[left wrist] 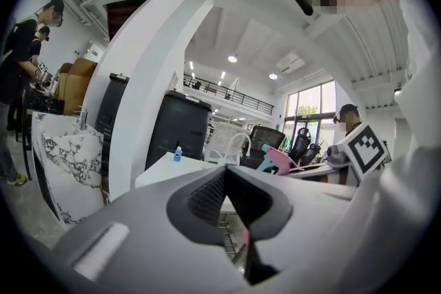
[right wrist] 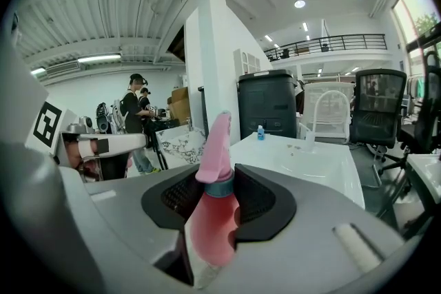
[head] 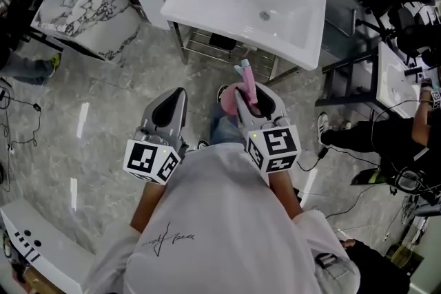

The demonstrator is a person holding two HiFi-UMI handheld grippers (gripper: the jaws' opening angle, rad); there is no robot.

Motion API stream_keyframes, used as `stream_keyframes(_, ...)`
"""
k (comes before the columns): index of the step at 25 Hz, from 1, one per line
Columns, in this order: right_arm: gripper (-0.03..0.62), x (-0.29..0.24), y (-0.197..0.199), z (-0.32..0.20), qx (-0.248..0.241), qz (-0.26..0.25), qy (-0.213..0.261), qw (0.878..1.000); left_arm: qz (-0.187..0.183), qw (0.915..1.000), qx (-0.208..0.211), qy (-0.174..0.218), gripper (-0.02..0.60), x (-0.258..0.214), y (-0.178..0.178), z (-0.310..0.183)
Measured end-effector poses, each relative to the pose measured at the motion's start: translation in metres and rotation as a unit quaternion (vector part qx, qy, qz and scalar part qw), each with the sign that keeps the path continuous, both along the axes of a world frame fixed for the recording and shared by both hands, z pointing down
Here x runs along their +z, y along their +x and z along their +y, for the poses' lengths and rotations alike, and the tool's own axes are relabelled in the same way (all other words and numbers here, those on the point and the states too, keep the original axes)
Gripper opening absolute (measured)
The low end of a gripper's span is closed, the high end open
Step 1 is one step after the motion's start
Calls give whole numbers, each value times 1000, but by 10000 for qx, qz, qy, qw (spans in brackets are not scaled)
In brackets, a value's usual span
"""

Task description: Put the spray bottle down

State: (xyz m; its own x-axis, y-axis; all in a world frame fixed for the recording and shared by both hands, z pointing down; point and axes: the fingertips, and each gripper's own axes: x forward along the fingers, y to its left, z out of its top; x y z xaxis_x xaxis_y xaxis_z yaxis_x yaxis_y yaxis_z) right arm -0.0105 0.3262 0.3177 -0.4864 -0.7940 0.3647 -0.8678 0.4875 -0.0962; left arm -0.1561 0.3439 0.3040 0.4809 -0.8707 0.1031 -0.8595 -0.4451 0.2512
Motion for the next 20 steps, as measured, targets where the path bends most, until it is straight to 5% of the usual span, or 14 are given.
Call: stream_keyframes(20, 133, 11, 34, -176, -160, -12, -217, 9996, -50, 9998, 136, -99, 54, 3, 47, -185)
